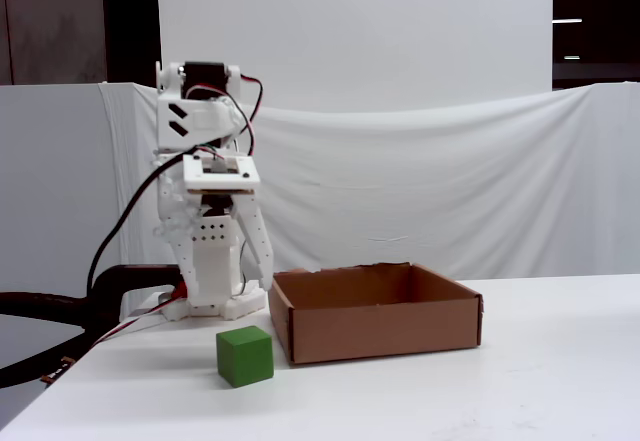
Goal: Grasp a green cube and put it in a box.
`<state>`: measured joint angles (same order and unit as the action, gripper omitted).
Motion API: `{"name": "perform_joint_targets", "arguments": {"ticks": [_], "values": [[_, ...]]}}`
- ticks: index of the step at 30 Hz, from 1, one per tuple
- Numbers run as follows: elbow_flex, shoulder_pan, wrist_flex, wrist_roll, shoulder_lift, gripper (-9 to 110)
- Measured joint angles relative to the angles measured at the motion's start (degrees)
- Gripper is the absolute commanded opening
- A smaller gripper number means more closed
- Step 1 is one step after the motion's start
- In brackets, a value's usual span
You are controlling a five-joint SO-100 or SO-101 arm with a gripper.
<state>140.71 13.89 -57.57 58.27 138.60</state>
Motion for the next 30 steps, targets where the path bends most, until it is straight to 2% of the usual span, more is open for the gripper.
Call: {"name": "perform_joint_targets", "arguments": {"ticks": [17,30], "values": [[0.0,1.8,9.6,0.0,-12.2,30],[3.3,2.6,16.8,0.0,-13.4,29]]}}
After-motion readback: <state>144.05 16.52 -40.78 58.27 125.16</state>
